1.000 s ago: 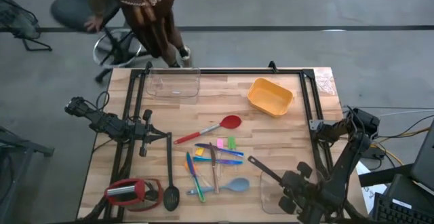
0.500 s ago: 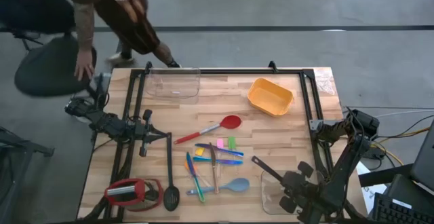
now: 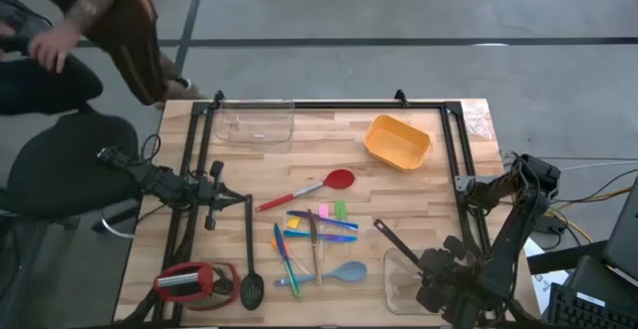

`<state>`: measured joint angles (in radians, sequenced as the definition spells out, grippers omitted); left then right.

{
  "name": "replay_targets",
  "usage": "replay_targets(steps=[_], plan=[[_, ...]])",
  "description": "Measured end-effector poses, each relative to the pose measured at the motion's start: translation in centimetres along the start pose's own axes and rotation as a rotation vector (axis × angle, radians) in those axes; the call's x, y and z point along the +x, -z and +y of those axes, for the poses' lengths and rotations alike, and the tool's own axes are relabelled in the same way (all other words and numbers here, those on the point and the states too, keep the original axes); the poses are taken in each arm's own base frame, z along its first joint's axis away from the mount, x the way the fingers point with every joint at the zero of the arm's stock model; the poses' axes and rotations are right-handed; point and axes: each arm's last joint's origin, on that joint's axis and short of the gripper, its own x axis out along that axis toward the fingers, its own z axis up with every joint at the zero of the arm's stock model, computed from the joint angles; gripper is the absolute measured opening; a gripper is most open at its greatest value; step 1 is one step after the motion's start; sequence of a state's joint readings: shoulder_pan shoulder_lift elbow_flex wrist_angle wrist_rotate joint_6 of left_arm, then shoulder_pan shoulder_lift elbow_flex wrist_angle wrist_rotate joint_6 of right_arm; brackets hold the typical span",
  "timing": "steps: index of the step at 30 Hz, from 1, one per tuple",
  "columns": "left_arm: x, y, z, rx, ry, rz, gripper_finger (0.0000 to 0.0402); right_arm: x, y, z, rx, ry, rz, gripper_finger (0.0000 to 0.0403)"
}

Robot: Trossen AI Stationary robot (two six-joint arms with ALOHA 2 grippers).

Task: Pick & Place Kitchen Items
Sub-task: Put the black serving spoon into the bottom transparent bin, then put the yellow knife into the yellow bin

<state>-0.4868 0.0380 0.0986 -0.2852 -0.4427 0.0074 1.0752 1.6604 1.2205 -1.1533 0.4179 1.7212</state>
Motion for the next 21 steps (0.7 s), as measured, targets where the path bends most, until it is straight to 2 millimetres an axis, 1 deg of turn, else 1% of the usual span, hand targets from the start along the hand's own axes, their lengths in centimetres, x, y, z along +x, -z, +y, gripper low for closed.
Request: replay_targets(steps=[4, 8, 11, 14, 17, 21], plan=[[0.0, 0.0, 0.0, 0.0, 0.0, 0.0, 0.0023, -1.1, -0.7, -0.6, 0.017, -0.038, -0.009, 0.0186], [0.0, 0.0, 0.0, 0.0, 0.0, 0.0, 0.0023, -2.2, -1.9, -1.0, -0.017, -0.098, -0.116, 0.0177], [0.0, 0.0, 0.0, 0.0, 0.0, 0.0, 0.0023, -2.8, -3.4, -1.0, -0.071, -0.114, -0.181, 0.0171], [0.0, 0.0, 0.0, 0.0, 0.0, 0.0, 0.0023, -2.9, -5.5, -0.7, -0.143, -0.098, -0.197, 0.0169], [0.0, 0.0, 0.0, 0.0, 0.0, 0.0, 0.0023, -2.8, -7.3, -0.4, -0.219, -0.085, -0.227, 0.0175], [0.0, 0.0, 0.0, 0.0, 0.0, 0.0, 0.0023, -3.0, -9.1, 0.1, -0.304, -0.095, -0.28, 0.0186]])
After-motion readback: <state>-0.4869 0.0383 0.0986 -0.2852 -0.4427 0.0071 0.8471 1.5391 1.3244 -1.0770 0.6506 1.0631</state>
